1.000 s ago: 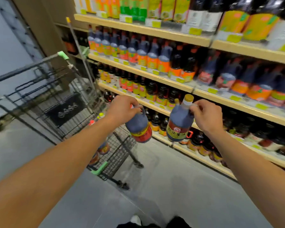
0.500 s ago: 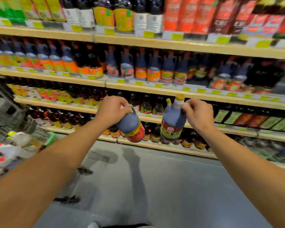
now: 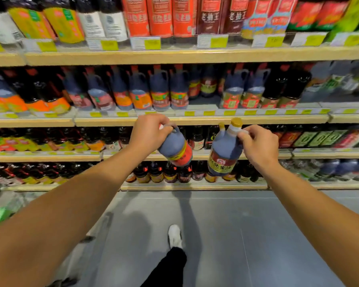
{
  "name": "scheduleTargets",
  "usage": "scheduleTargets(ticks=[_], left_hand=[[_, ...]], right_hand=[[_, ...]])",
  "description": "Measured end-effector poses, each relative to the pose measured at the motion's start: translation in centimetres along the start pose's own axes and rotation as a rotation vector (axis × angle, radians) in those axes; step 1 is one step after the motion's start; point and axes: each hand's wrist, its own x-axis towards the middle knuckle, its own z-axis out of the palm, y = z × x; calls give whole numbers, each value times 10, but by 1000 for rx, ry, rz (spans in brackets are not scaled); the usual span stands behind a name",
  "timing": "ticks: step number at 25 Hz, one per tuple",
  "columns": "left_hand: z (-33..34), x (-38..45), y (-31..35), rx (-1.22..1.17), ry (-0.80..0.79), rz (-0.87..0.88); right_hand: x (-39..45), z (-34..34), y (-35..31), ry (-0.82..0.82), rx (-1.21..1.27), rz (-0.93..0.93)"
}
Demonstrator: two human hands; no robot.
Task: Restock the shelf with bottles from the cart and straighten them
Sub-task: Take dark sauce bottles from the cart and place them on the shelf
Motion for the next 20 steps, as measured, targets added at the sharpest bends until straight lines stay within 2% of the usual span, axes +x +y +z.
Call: scheduleTargets(ticks=[3,9,13,20], left_hand=[[18,62,3,7,41,113],[57,185,10,59,11,326],[87,224,12,224,-5,448],[129,256,4,333,-67,406]], right_hand=[[33,12,11,31,13,38],[96,41,26,91,55,119],[123,47,33,107,73,143],[157,50,41,139,174,120]])
